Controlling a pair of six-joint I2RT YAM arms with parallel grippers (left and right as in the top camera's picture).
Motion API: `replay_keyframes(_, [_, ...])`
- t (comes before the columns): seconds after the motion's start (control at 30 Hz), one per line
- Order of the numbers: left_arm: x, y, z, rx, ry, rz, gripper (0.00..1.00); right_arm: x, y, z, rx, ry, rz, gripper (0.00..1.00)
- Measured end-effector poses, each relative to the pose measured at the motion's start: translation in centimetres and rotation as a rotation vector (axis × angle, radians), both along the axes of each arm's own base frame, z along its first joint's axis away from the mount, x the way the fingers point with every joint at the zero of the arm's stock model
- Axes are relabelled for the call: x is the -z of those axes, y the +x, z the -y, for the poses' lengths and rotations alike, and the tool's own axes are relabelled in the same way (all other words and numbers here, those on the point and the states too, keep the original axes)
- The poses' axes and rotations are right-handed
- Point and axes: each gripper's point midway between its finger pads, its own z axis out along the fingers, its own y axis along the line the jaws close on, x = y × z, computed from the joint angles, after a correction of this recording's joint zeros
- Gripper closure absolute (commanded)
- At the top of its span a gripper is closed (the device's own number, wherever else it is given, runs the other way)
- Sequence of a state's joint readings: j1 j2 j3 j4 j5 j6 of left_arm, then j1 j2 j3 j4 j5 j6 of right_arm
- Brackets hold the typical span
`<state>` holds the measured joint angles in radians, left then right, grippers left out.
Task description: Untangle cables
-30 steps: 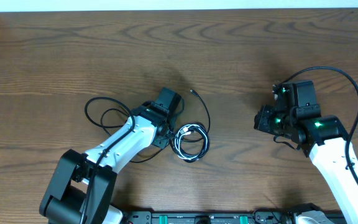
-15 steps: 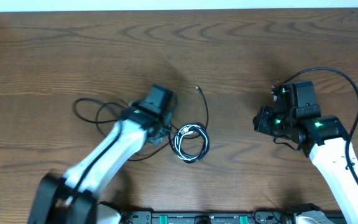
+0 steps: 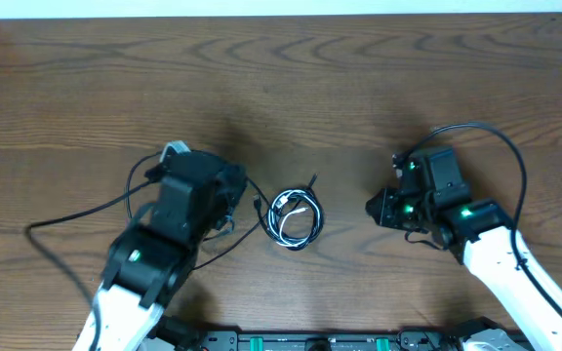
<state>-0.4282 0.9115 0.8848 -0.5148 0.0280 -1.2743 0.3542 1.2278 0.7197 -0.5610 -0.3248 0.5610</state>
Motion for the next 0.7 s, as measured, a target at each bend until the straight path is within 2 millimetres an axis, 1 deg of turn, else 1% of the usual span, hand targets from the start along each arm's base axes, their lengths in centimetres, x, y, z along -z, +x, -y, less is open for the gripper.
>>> replay_keyframes(0.07, [-2.2,-0.1,0.0,0.029,0.004,0.099,0.92,0.3,0.1,-0.6,-0.011,0.017,0.019,0.77])
replay_keyframes(0.13, [-3.9,-0.5,-0.2,0.051,0.013,0.172,0.92,0.3,0.4,-1.4,-0.021,0.042,0.052,0.74])
replay_keyframes(0.2, [-5.1,-1.0,-0.5,0.063,0.017,0.223,0.92,0.2,0.9,-2.3,-0.041,0.069,0.104,0.71])
replay_keyframes(0.3, [-6.4,-1.7,-0.8,0.073,0.021,0.275,0.92,0.4,0.9,-4.1,-0.087,0.108,0.172,0.64])
replay_keyframes(0.4, [-7.1,-2.1,-1.0,0.078,0.023,0.304,0.92,1.0,0.5,-6.0,-0.141,0.125,0.222,0.61])
replay_keyframes(0.47, [-7.3,-2.2,-1.0,0.081,0.026,0.314,0.92,1.7,0.0,-7.3,-0.182,0.125,0.230,0.59])
replay_keyframes(0.57, [-7.3,-2.3,-1.0,0.082,0.027,0.318,0.92,2.4,-0.4,-9.8,-0.247,0.153,0.256,0.56])
replay_keyframes(0.63, [-7.3,-2.3,-1.0,0.082,0.028,0.317,0.92,2.5,-0.9,-11.6,-0.298,0.189,0.274,0.56])
replay_keyframes(0.7, [-7.3,-2.3,-1.0,0.083,0.029,0.317,0.92,2.7,-1.8,-12.9,-0.328,0.216,0.259,0.56])
